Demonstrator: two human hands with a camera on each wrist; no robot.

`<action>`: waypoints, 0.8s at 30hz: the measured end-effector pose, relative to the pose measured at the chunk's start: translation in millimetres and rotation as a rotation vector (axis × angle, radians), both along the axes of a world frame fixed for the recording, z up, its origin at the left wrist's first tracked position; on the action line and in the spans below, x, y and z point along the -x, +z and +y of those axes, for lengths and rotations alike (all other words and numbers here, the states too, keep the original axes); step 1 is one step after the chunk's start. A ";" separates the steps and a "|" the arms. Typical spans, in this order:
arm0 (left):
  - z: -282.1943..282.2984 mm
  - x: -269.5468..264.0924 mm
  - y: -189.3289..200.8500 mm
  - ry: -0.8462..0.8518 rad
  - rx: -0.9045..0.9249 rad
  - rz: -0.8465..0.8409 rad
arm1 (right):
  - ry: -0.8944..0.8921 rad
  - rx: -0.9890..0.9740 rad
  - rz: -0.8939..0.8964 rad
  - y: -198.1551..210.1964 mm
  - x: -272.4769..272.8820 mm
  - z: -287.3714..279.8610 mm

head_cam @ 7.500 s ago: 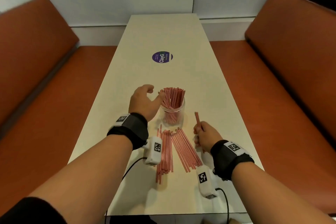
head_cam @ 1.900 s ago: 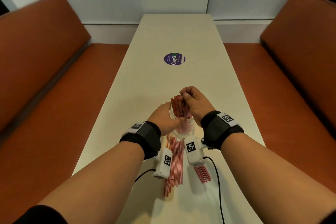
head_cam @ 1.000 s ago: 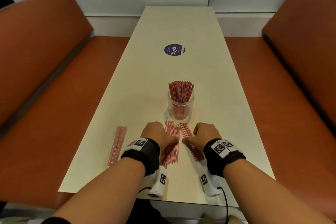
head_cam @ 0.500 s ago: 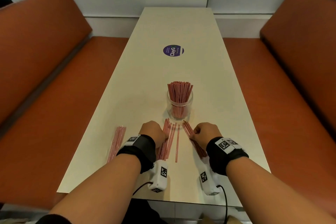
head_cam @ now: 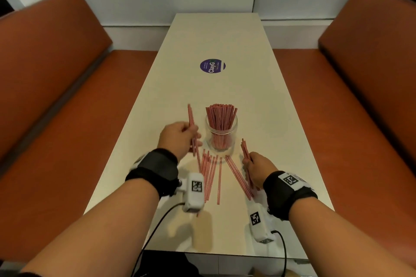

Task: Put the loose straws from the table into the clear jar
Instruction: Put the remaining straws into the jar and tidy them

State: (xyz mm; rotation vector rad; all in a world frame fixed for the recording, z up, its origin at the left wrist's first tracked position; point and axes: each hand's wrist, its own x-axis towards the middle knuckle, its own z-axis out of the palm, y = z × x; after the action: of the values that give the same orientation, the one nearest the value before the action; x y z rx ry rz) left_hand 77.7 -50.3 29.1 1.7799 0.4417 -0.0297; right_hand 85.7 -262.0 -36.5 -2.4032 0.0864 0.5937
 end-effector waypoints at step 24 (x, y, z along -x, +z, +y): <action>-74.1 -69.2 10.4 -0.028 -0.162 -0.202 | -0.058 -0.091 0.038 -4.4 1.3 0.2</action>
State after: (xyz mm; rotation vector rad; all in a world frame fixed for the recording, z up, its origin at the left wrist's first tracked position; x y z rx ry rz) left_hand 147.0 -124.4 39.5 1.9255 0.2797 0.1692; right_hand 84.4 -261.8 -40.9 -2.2944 0.1418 0.6038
